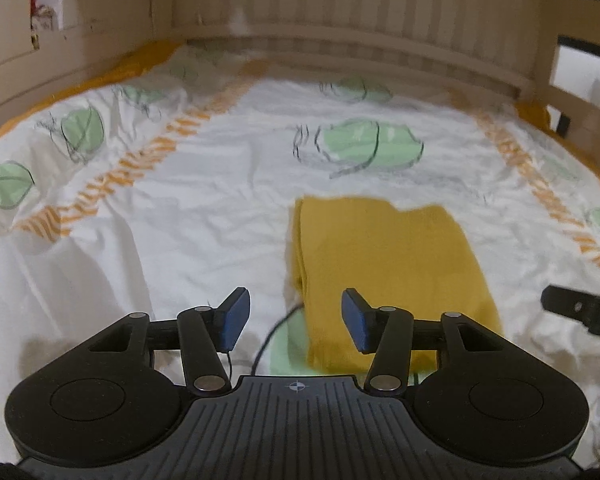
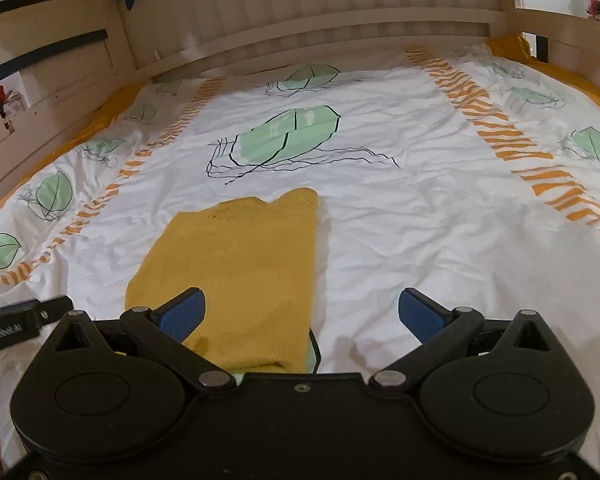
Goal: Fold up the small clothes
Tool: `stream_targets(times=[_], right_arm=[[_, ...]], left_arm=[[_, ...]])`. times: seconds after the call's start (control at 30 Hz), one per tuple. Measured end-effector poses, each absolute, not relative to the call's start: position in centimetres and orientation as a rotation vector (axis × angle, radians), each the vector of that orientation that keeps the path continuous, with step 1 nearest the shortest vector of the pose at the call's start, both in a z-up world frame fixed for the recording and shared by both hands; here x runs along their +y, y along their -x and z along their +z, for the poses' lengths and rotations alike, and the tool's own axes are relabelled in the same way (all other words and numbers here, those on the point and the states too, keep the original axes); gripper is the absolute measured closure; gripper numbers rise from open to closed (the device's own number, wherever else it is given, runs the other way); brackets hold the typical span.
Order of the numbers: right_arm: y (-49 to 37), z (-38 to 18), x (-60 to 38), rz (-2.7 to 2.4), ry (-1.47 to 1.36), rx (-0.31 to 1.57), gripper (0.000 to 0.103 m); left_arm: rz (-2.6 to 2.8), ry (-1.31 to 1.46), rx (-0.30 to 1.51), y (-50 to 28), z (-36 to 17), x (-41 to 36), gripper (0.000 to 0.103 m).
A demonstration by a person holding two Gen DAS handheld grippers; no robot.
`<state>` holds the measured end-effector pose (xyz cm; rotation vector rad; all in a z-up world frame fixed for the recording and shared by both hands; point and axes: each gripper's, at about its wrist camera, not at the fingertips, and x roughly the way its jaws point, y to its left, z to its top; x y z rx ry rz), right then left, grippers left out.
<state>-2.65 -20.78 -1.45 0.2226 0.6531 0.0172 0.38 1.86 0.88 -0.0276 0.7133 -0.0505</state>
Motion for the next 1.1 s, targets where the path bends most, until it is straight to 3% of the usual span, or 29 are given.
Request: stream_targets(times=[0.53, 0.6, 0.67, 0.73, 1.1], right_arm=[[3.7, -2.4, -19.3, 0.040, -0.221, 0.691, 0.001], [3.6, -2.5, -19.3, 0.038, -0.224, 0.688, 0.001], [3.6, -2.5, -19.4, 0.036, -0.221, 0.688, 0.001], [3.6, -2.6, -19.4, 0.037, -0.222, 0.690, 0.001], [3.6, -2.6, -19.1, 0.014, -0.207, 0.702, 0.001]], left_arm=[[-0.056, 0.018, 0.818, 0.1, -0.6, 1.5, 0.054], [-0.058, 0.023, 0.814, 0.1, -0.6, 1.5, 0.050], [-0.059, 0.028, 0.815, 0.1, -0.5, 1.5, 0.031], [-0.057, 0.030, 0.814, 0.0, -0.4, 1.5, 0.025], [-0.042, 0.018, 0.827, -0.3, -0.5, 1.3, 0.022]])
